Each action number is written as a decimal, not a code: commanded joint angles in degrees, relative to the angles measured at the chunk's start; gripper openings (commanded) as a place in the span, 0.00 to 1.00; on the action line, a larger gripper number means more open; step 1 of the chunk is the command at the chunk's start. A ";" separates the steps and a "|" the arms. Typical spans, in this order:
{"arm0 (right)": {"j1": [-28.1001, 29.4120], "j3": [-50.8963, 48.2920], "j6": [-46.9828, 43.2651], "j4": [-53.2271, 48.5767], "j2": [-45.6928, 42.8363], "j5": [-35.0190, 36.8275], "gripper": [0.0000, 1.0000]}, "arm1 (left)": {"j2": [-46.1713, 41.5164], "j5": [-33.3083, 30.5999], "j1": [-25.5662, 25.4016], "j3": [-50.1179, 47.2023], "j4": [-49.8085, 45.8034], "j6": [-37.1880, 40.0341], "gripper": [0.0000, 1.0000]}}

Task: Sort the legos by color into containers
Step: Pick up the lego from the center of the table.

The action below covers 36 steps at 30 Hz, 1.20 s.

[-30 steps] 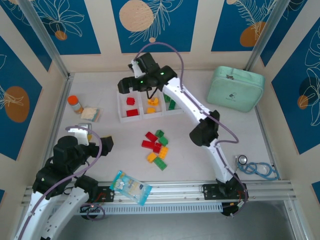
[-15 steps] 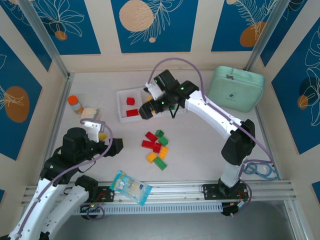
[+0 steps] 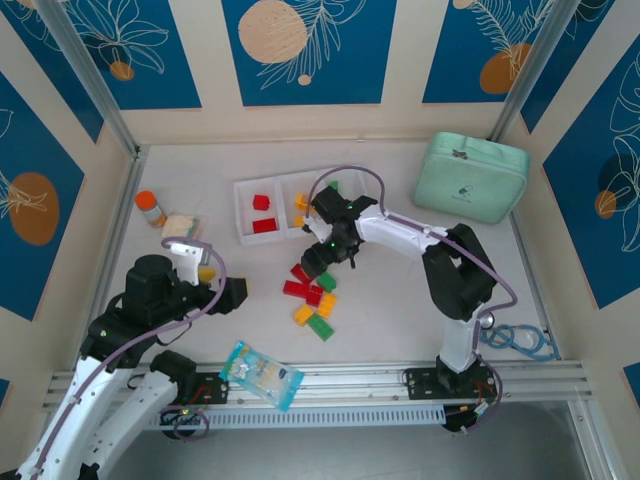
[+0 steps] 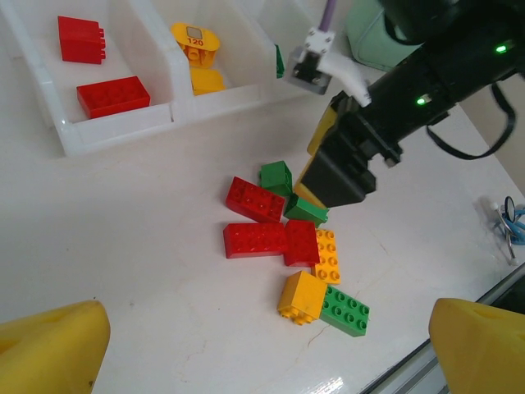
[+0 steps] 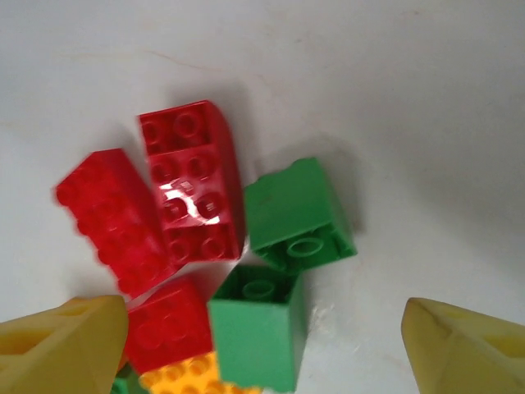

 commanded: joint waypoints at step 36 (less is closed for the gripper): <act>1.42 9.16 14.29 -8.14 12.41 10.03 0.46 | -0.51 -0.51 0.79 -0.51 1.44 1.27 0.99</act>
